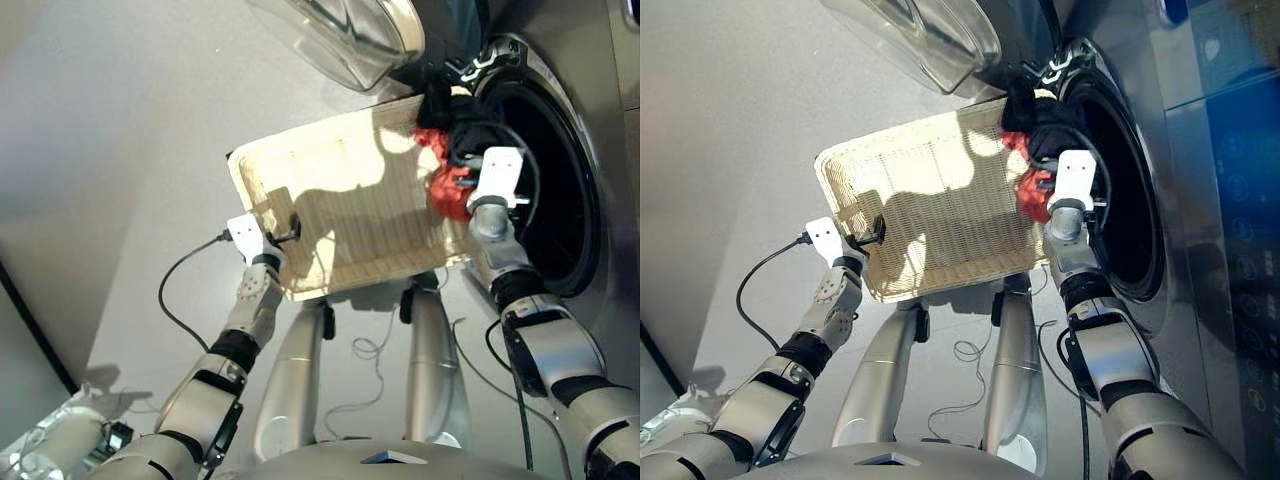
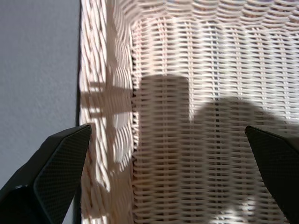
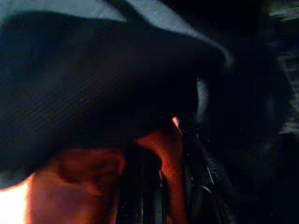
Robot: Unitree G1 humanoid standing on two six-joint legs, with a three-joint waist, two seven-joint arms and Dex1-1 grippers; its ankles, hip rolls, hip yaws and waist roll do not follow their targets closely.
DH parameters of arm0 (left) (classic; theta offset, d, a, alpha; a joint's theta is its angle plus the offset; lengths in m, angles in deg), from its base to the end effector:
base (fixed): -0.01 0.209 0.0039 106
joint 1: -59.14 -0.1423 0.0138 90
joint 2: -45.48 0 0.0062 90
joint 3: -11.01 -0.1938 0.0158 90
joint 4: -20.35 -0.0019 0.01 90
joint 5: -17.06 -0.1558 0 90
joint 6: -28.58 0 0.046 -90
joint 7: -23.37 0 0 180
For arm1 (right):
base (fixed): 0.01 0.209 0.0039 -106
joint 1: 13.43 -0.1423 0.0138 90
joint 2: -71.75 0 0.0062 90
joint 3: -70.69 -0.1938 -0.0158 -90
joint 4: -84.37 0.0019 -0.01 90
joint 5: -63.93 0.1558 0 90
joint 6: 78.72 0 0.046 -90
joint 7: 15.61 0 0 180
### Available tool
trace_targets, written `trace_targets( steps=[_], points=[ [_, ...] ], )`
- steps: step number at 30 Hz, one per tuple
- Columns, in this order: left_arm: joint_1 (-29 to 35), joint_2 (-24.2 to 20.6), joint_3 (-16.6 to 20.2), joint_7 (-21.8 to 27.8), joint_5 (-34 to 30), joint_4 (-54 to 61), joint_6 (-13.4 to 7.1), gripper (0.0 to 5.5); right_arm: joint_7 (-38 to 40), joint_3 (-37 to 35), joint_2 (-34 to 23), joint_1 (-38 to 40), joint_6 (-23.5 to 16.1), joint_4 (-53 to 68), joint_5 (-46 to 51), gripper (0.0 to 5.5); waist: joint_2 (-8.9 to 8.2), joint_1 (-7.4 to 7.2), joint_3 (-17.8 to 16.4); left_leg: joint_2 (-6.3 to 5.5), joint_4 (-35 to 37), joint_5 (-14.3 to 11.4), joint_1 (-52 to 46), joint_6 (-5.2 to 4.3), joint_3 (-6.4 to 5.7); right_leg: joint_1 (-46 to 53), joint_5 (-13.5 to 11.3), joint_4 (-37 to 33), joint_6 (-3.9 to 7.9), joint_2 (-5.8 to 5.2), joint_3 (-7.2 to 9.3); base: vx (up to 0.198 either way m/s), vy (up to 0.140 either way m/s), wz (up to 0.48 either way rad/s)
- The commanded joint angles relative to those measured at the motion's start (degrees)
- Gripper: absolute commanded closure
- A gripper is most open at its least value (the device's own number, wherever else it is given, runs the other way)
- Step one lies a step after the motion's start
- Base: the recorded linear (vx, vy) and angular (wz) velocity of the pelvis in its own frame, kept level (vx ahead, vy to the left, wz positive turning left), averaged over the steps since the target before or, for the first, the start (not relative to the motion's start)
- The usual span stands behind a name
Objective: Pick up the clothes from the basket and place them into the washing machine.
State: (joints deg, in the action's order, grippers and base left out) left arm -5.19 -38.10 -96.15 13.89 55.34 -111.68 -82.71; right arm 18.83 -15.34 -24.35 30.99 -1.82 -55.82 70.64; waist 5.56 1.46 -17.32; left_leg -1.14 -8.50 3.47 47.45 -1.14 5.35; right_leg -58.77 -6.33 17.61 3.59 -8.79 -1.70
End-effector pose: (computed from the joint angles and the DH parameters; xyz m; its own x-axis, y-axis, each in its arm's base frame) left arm 0.2938 0.1357 0.0087 0.9969 0.0602 -0.0501 -0.0731 0.9444 -0.3206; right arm 0.3618 -0.2125 0.1154 0.7944 -0.5370 0.2838 0.5895 0.7941 -0.1478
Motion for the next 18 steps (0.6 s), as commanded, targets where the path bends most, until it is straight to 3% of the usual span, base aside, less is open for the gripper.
trace_targets(
  steps=[1, 8, 10, 12, 15, 16, 17, 18],
  points=[
    [-1.50, -0.46, 0.32, -0.92, -2.14, 2.95, -4.19, 0.00, 12.83, -5.62, -8.00, -5.24, -5.14, 4.77, -4.05, 5.50, 4.52, -0.90, 1.81, 0.64, -5.56, -5.54, -0.33, -0.95, -1.62, 2.71, 2.45, -0.63, 4.77, -1.53, 0.82, -0.039, 0.063, -0.069],
    [-3.24, -2.38, -1.28, 0.15, -1.19, 3.59, -4.10, 0.00, 23.24, -13.40, -20.11, -15.42, -5.46, -2.60, 4.02, 5.50, 7.78, 1.02, 3.79, 0.07, -5.82, -5.55, 1.88, -0.92, -1.52, -0.44, 2.79, 0.39, 5.28, -2.31, -0.46, -0.010, 0.016, -0.008],
    [-3.90, -2.48, -1.42, 0.32, -0.46, 3.33, -3.65, 0.00, 22.58, -15.50, -22.82, -17.59, -8.03, -4.69, 10.73, 5.50, 8.16, 1.31, 4.46, 0.18, -6.01, -5.57, 2.56, -0.95, -1.76, -1.18, 3.18, 0.92, 5.33, -2.37, -0.69, 0.000, 0.000, 0.000],
    [-5.39, -2.53, -1.59, 0.34, 0.62, 3.65, -2.98, 0.00, 22.70, -16.66, -23.76, -19.64, -10.86, -6.48, 18.32, 5.50, 8.32, 1.59, 5.04, 0.34, -6.70, -5.70, 3.42, -0.96, -2.04, -2.07, 3.54, 2.02, 5.23, -2.35, -0.98, 0.000, 0.000, 0.000],
    [-6.70, -2.31, -2.07, 0.43, 0.97, 2.88, -2.08, 0.00, 20.93, -16.07, -21.78, -19.55, -13.19, -5.14, 21.37, 5.50, 7.98, 1.43, 5.73, 0.65, -7.79, -6.08, 4.22, -0.85, -2.15, -2.36, 3.82, 2.74, 4.92, -2.11, -0.98, 0.000, 0.000, 0.000],
    [-6.69, -2.21, -1.93, 0.59, 1.21, 2.79, -1.96, 0.00, 18.08, -15.24, -20.71, -19.03, -13.35, -4.18, 22.29, 3.17, 7.74, 1.31, 5.76, 0.78, -8.15, -6.22, 4.39, -0.82, -2.20, -2.38, 3.84, 3.01, 4.84, -1.96, -1.03, 0.000, 0.000, 0.000],
    [-6.44, -2.14, -1.66, 0.73, 1.46, 2.73, -1.96, 0.00, 14.97, -14.51, -19.80, -18.43, -13.56, -3.49, 23.74, 0.00, 7.48, 1.11, 5.68, 0.87, -8.38, -6.33, 4.45, -0.85, -2.19, -2.26, 3.85, 3.10, 4.73, -1.93, -0.96, 0.000, 0.000, 0.000],
    [-6.18, -2.20, -1.41, 0.96, 1.76, 2.74, -2.02, 0.00, 11.22, -13.32, -18.87, -17.71, -13.54, -3.24, 25.07, 0.00, 7.19, 0.92, 5.59, 1.00, -8.65, -6.42, 4.51, -0.88, -2.24, -2.25, 3.77, 3.25, 4.66, -1.83, -0.98, 0.008, -0.050, 0.002]
  ],
)
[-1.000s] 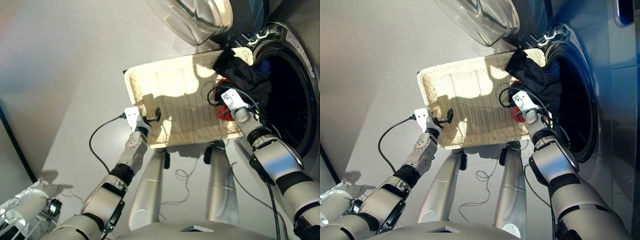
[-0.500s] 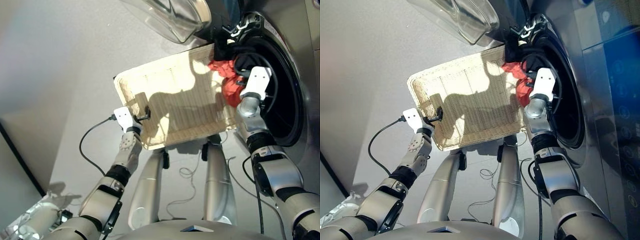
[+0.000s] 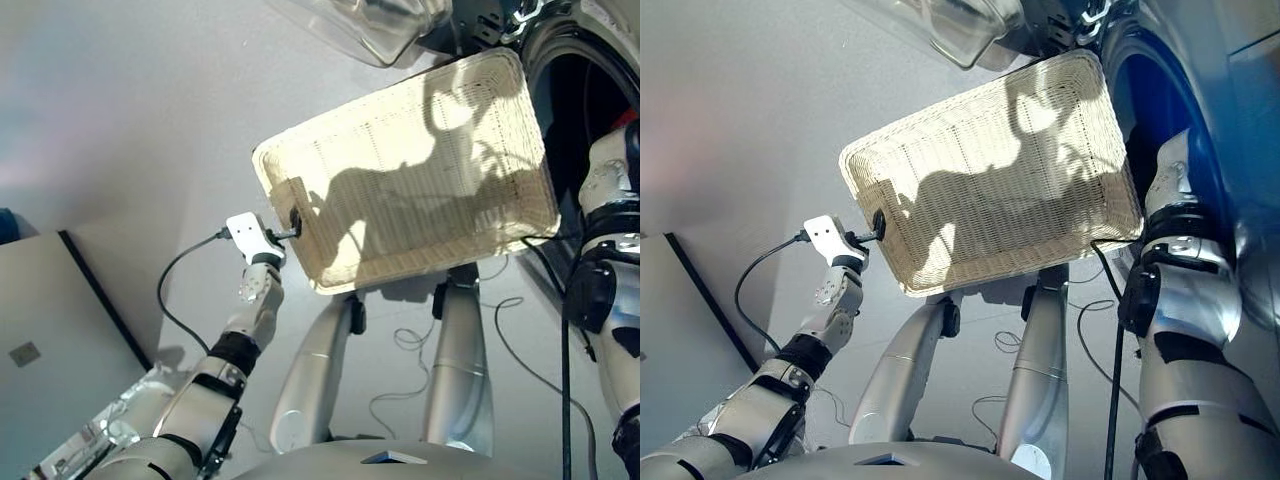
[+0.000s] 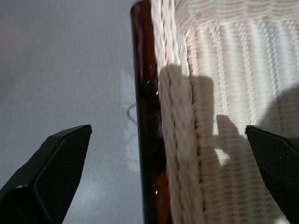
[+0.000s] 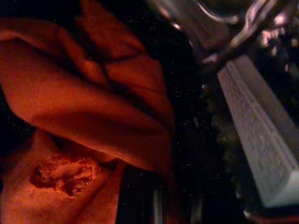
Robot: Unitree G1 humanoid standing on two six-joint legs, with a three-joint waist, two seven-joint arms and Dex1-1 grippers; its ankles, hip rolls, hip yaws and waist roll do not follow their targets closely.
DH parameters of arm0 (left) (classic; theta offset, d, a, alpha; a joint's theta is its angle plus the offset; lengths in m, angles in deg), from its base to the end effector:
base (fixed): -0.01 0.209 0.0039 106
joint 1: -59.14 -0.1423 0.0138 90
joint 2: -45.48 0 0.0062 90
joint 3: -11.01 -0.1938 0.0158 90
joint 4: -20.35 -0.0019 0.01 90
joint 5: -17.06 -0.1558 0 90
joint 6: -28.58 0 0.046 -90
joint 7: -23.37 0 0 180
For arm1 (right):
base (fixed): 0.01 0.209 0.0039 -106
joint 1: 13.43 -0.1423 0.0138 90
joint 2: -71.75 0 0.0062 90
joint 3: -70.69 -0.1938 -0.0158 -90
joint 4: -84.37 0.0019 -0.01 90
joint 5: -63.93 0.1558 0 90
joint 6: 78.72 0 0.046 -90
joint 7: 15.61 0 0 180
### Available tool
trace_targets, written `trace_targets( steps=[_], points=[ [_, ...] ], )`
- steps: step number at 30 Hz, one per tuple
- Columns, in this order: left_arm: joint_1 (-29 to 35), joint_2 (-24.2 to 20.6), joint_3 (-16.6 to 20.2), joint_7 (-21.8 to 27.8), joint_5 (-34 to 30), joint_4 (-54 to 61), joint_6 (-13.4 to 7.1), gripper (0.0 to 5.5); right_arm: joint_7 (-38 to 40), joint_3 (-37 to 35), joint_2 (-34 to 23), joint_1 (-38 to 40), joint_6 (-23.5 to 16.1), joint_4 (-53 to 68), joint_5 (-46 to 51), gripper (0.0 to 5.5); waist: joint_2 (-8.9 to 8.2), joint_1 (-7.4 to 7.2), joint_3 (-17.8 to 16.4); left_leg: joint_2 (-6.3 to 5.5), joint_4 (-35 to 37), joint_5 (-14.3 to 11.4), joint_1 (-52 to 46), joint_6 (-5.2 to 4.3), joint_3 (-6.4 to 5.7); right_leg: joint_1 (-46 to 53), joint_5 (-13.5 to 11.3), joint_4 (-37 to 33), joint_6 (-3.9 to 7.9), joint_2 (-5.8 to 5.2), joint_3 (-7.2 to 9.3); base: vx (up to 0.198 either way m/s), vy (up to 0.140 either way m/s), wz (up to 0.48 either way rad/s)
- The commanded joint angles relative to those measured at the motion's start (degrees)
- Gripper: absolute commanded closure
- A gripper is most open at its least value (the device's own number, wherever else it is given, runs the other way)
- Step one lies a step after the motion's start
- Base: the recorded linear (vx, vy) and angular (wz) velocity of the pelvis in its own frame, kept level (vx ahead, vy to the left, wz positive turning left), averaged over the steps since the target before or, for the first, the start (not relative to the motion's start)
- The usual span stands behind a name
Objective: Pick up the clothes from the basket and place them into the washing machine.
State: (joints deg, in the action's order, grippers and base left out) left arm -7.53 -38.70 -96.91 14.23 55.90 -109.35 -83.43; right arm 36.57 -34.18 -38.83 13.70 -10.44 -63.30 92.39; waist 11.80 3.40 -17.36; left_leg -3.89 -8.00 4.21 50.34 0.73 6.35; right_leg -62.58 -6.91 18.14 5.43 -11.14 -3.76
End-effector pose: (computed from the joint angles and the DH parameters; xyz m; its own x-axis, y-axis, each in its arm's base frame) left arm 0.2860 0.1375 0.0050 0.9977 0.0533 -0.0422 -0.0642 0.9422 -0.3289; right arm 0.3546 -0.3140 0.2517 0.1994 -0.9740 0.1076 0.7483 0.2222 0.6250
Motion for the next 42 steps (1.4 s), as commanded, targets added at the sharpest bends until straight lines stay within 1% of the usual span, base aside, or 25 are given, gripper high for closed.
trace_targets(
  steps=[1, 2, 3, 4, 5, 7, 11, 13, 15, 19, 21, 23, 27, 28, 29, 32, 34, 35, 42],
  points=[
    [-3.67, -1.61, -0.41, 0.90, 1.25, 0.76, -1.30, 0.00, -10.46, 7.55, -3.22, 1.55, -4.06, 4.29, 3.89, 0.00, 0.52, -1.36, 5.40, 3.92, -9.32, -7.23, 1.60, -2.81, -3.25, 1.78, 4.27, 2.65, 2.74, 0.58, 1.15, 0.005, -0.061, 0.004],
    [-3.49, -1.57, -0.38, 0.96, 1.29, 0.82, -1.41, 0.00, -13.86, 8.55, -1.91, 3.03, -4.25, 4.09, 5.24, 0.00, 0.10, -1.64, 5.20, 4.03, -9.49, -7.33, 1.46, -2.86, -3.30, 2.09, 4.27, 2.58, 2.63, 0.55, 1.40, 0.012, -0.083, 0.008],
    [-2.90, -1.68, -0.07, 1.05, 1.56, 0.97, -1.30, 0.00, -16.38, 10.16, 1.53, 4.62, -4.76, 3.70, 6.28, 0.00, -0.47, -1.97, 5.05, 4.17, -9.78, -7.41, 1.43, -3.00, -3.26, 2.64, 4.19, 2.41, 2.45, 0.69, 1.60, 0.010, -0.061, 0.003],
    [-2.99, -1.78, 0.00, 1.08, 1.58, 0.99, -1.28, 0.00, -16.53, 10.17, 1.62, 4.67, -4.81, 3.67, 6.40, 0.00, -0.51, -2.10, 5.00, 4.16, -9.78, -7.41, 1.35, -3.01, -3.30, 2.76, 4.19, 2.36, 2.44, 0.67, 1.64, 0.017, -0.053, -0.010],
    [-3.02, -1.71, 0.11, 1.08, 1.72, 0.97, -1.39, 0.00, -18.30, 10.51, 3.58, 5.61, -5.17, 3.99, 6.96, 0.00, -0.86, -2.34, 4.96, 4.18, -9.81, -7.41, 1.21, -3.04, -3.25, 3.27, 4.11, 2.15, 2.35, 0.76, 1.82, 0.000, 0.000, 0.000],
    [-3.02, -1.85, 0.56, 1.54, 1.78, 0.91, -1.21, 0.00, -21.56, 12.56, 6.13, 7.19, -4.65, 3.96, 7.01, 0.00, -1.68, -2.61, 5.10, 4.31, -9.97, -7.43, 1.01, -3.12, -3.37, 4.05, 3.98, 1.79, 2.20, 0.92, 2.23, 0.016, -0.060, -0.018],
    [-3.26, -1.70, 1.85, 2.84, 2.40, -0.90, -0.56, 0.00, -29.81, 16.69, 10.88, 10.40, -2.79, 2.17, 8.87, 0.00, -3.61, -3.03, 5.68, 4.48, -9.88, -7.23, 0.01, -3.28, -3.85, 6.18, 3.66, 0.76, 2.00, 1.22, 3.23, 0.009, -0.075, -0.065],
    [-3.36, -1.41, 2.71, 3.87, 2.76, -2.38, 0.02, 0.00, -33.34, 19.57, 12.68, 12.57, -1.33, 2.00, 7.89, 0.00, -4.77, -3.27, 5.88, 4.58, -9.52, -7.17, -1.07, -3.44, -4.07, 7.61, 3.45, -0.12, 1.93, 1.43, 3.70, 0.014, -0.066, -0.042],
    [-3.55, -1.27, 3.69, 4.55, 2.54, -4.59, 0.34, 0.00, -35.12, 21.36, 14.37, 14.51, -0.43, 1.90, 6.33, 0.00, -5.85, -3.39, 6.17, 4.49, -8.23, -6.63, -2.45, -3.68, -4.21, 9.45, 2.91, -1.97, 1.96, 1.49, 4.29, 0.016, -0.069, 0.005],
    [-3.22, -0.59, 5.10, 4.72, 0.55, -9.76, 0.75, 0.00, -38.24, 24.07, 17.55, 18.55, 0.92, 0.86, 4.11, 0.00, -7.82, -3.62, 6.56, 4.67, -6.22, -5.96, -5.86, -4.00, -4.43, 13.60, 2.18, -4.79, 2.12, 1.70, 5.18, 0.016, -0.042, 0.026],
    [-3.21, -0.25, 5.13, 4.94, -1.07, -12.10, 1.22, 0.00, -39.83, 25.23, 18.88, 21.00, 1.72, 0.37, 3.11, 0.00, -8.70, -3.76, 6.73, 4.73, -5.31, -5.77, -7.96, -4.09, -4.60, 16.05, 1.93, -5.91, 2.20, 1.92, 5.67, 0.000, 0.000, 0.000],
    [-3.34, 0.00, 4.91, 5.11, -3.69, -14.21, 1.84, 0.00, -41.24, 26.04, 20.22, 24.05, 2.49, -0.02, 2.32, 0.00, -9.55, -3.97, 6.87, 4.79, -4.36, -5.54, -10.47, -4.27, -4.82, 18.65, 1.74, -6.93, 2.33, 1.99, 6.13, 0.027, -0.010, 0.020],
    [-4.57, 0.13, 4.77, 5.81, -8.63, -18.41, 3.09, 0.00, -44.82, 28.34, 23.02, 30.72, 4.40, -2.79, 0.74, 0.00, -11.15, -4.29, 7.26, 5.07, -2.39, -5.37, -16.05, -4.45, -4.70, 24.75, 1.51, -9.52, 2.57, 2.16, 6.93, 0.065, -0.011, -0.010],
    [-5.38, -0.06, 5.46, 6.17, -10.85, -20.58, 3.73, 0.00, -46.92, 28.92, 23.99, 33.53, 5.60, -4.91, 0.21, 0.00, -11.70, -4.25, 7.49, 5.16, -1.28, -5.13, -18.60, -4.63, -4.64, 27.59, 1.29, -10.82, 2.72, 2.07, 7.57, 0.057, -0.002, 0.011],
    [-5.38, -0.06, 5.46, 6.17, -10.85, -20.58, 3.73, 0.00, -46.93, 28.92, 23.99, 33.53, 5.60, -4.91, 0.22, 0.00, -11.69, -4.26, 7.44, 5.15, -1.25, -5.12, -18.68, -4.64, -4.65, 27.67, 1.29, -10.85, 2.72, 2.07, 7.58, 0.061, 0.002, 0.014],
    [-6.99, -0.27, 6.25, 6.89, -13.56, -22.66, 4.53, 0.00, -48.95, 30.51, 25.08, 38.06, 6.75, -5.55, -2.21, 0.00, -12.67, -4.24, 8.02, 5.28, 0.62, -4.67, -22.97, -4.89, -4.71, 32.41, 1.07, -13.16, 3.09, 2.26, 8.25, 0.040, 0.003, -0.006],
    [-8.68, -0.42, 6.96, 7.82, -15.46, -24.22, 5.06, 0.00, -50.25, 31.06, 25.01, 41.47, 7.64, -6.92, -5.01, 0.00, -13.18, -4.23, 8.46, 5.54, 1.68, -4.70, -26.63, -4.86, -4.46, 36.19, 1.18, -14.23, 3.24, 2.48, 8.88, 0.067, 0.025, 0.069],
    [-8.67, -0.43, 6.97, 7.82, -15.46, -24.22, 5.06, 0.00, -50.25, 31.06, 25.03, 41.45, 7.64, -6.92, -5.02, 0.00, -13.21, -4.32, 8.61, 5.46, 1.76, -4.55, -26.46, -4.84, -4.51, 36.03, 1.11, -14.27, 3.26, 2.40, 8.93, 0.055, 0.030, 0.114],
    [-12.63, -0.15, 8.20, 9.24, -19.36, -26.74, 6.41, 0.00, -50.23, 29.93, 25.30, 47.56, 10.14, -12.11, -12.62, 0.00, -13.68, -4.16, 10.70, 5.45, 4.04, -5.16, -35.05, -4.66, -4.21, 44.74, 2.18, -16.02, 3.53, 3.07, 10.01, 0.058, 0.023, 0.009]
  ],
)
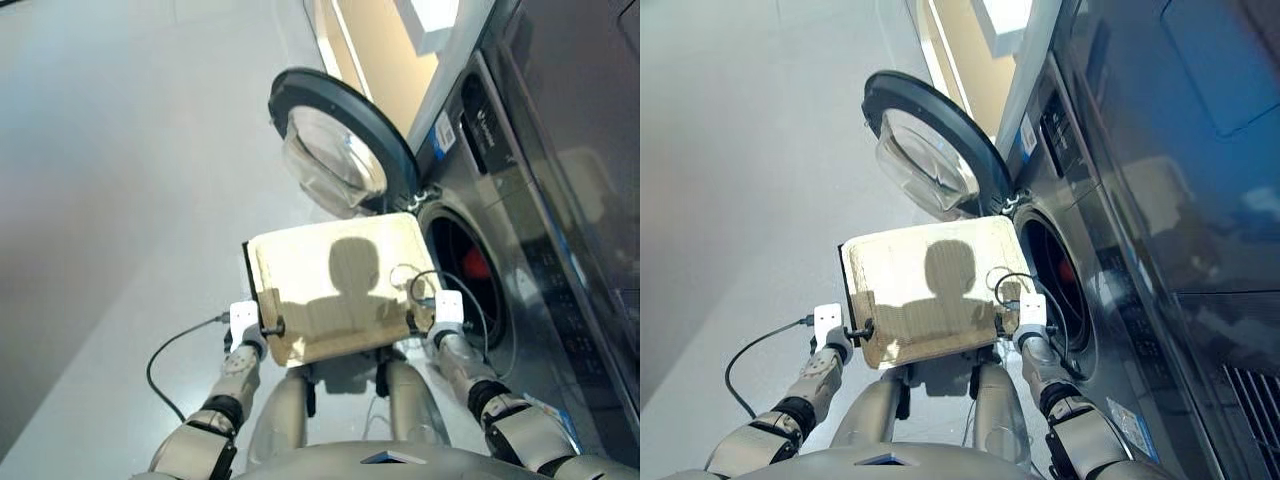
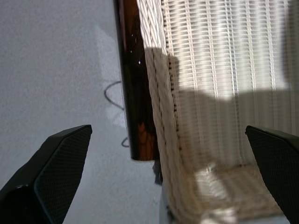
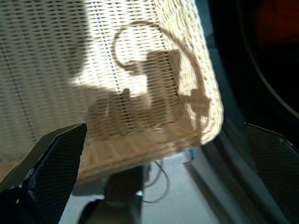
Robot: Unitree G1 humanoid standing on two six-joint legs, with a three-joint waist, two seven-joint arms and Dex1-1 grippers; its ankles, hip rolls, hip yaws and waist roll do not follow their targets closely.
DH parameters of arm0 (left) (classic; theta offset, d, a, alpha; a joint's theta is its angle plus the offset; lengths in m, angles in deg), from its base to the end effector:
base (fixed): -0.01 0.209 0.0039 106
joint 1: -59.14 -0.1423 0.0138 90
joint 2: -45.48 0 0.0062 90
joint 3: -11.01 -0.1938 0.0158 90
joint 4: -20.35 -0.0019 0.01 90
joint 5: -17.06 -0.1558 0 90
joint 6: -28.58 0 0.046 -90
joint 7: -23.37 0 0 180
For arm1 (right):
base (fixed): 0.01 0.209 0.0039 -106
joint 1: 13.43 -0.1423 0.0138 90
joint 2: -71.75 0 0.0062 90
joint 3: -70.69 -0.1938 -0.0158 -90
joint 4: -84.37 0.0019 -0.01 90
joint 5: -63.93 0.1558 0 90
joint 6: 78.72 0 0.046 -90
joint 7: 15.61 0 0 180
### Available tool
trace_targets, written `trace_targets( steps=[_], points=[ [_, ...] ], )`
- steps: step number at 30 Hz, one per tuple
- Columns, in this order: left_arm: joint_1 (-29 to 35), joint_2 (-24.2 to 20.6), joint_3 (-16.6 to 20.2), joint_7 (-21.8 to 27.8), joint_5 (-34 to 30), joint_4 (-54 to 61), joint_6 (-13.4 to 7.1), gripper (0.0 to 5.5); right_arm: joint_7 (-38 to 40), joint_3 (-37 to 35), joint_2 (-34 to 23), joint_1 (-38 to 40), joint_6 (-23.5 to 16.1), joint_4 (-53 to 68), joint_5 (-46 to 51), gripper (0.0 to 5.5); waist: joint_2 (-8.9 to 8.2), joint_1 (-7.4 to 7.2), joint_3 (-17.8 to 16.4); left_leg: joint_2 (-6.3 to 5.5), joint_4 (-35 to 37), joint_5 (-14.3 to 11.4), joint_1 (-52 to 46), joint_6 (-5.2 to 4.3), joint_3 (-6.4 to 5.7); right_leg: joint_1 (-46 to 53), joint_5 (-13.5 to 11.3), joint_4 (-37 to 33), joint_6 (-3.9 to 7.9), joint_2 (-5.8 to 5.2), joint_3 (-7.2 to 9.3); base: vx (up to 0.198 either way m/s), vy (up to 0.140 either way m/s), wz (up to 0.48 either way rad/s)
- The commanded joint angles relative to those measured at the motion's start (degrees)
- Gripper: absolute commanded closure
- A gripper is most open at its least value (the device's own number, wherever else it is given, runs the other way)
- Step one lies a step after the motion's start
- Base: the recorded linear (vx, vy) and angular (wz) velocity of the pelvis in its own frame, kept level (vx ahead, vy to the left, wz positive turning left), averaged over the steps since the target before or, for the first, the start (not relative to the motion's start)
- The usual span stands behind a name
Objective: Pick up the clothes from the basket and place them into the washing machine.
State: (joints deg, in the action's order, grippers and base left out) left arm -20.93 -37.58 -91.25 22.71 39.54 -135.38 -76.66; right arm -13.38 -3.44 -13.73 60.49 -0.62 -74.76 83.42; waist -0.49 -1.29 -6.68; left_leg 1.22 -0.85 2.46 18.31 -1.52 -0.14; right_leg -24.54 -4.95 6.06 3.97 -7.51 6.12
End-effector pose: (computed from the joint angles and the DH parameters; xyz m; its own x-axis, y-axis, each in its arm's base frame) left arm 0.1673 0.1851 -0.1157 0.7475 0.0686 -0.6607 -0.1034 0.9945 -0.0137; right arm 0.1940 -0.1936 -0.1044 0.7398 -0.0802 -0.6681 0.0146 0.9946 -0.1032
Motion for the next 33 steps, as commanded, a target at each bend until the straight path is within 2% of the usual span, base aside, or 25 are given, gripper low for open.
trace_targets(
  steps=[1, 3, 6, 10, 17, 33],
  points=[
    [0.25, -1.30, 2.58, 1.02, -3.84, -1.10, -0.27, 0.00, -0.75, -1.17, 0.22, 1.76, 0.68, -1.32, -4.23, 0.00, -1.33, 0.56, 0.53, 0.26, -2.65, -3.42, -4.18, -2.40, 2.26, 7.83, 0.33, -4.42, 5.09, -0.56, 0.36, 0.000, 0.000, 0.000],
    [-0.68, -1.27, 2.33, 1.38, -5.70, -1.69, 0.13, 0.00, -1.11, -1.29, 0.16, 3.24, 1.23, -2.57, -5.92, 0.00, -1.29, 0.65, 1.60, 0.26, -2.21, -3.53, -6.35, -2.36, 2.05, 10.04, 0.76, -5.15, 5.20, -0.42, 0.74, 0.030, 0.019, 0.043],
    [-2.13, -0.99, 2.57, 1.93, -8.11, -2.99, 0.89, 0.00, -1.58, -1.27, 0.36, 5.09, 2.16, -4.35, -8.83, 0.00, -1.52, 0.95, 2.98, 0.62, -1.42, -3.80, -9.63, -2.18, 2.50, 13.33, 1.51, -5.61, 5.06, -0.14, 1.48, 0.035, 0.022, 0.063],
    [-4.05, -0.64, 2.81, 2.27, -10.96, -3.82, 1.16, 0.00, -2.32, -3.26, 0.90, 8.09, 2.24, -4.00, -7.54, 0.00, -1.46, 0.83, 5.76, 0.72, 1.24, -3.50, -13.80, -2.12, 3.08, 16.96, 1.53, -7.76, 5.43, 0.08, 1.77, 0.027, 0.046, -0.028],
    [-5.50, -0.63, 3.09, 2.43, -12.98, -4.69, 1.04, 0.00, -3.06, -3.39, 2.22, 10.83, 2.54, -4.64, -7.57, 0.00, -1.77, 0.47, 7.53, 0.75, 3.99, -2.71, -17.24, -2.04, 4.29, 19.75, 1.66, -8.64, 5.60, 0.78, 1.30, 0.007, 0.004, -0.004],
    [-6.15, 0.40, 1.14, 3.46, -14.19, -4.68, 1.47, 0.00, -3.82, -3.78, 2.37, 11.81, 3.12, -6.29, -7.45, 0.00, -1.48, 0.31, 9.48, 0.96, 3.33, -4.40, -21.43, -1.84, 3.99, 24.36, 3.72, -8.55, 5.14, 1.40, 1.23, 0.007, 0.001, -0.005]
  ],
)
